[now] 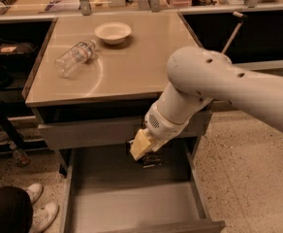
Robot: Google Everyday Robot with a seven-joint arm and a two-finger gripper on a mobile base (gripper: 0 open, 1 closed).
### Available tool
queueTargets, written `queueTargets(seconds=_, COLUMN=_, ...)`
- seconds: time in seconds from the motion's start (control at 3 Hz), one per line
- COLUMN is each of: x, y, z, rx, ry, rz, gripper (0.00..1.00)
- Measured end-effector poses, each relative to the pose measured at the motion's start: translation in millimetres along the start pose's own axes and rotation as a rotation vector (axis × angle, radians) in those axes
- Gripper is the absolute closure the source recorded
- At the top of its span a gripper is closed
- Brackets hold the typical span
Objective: Place rxbar chocolate into middle drawer
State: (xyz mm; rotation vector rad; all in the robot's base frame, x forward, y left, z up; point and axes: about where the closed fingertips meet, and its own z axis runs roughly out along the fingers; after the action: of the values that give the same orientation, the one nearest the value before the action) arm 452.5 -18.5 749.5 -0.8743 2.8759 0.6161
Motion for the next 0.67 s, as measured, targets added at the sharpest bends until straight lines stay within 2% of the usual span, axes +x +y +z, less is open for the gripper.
queueTargets(seconds=0.33, x=10.9, y=1.8, z=59.2, rx=-0.054, ry=0.059, rz=0.04, gripper=1.0)
queueTargets(seconds=0.67, x=11.6, y=3.2, z=63.9, rx=-0.063, ry=0.054, rz=0.037, gripper=1.0)
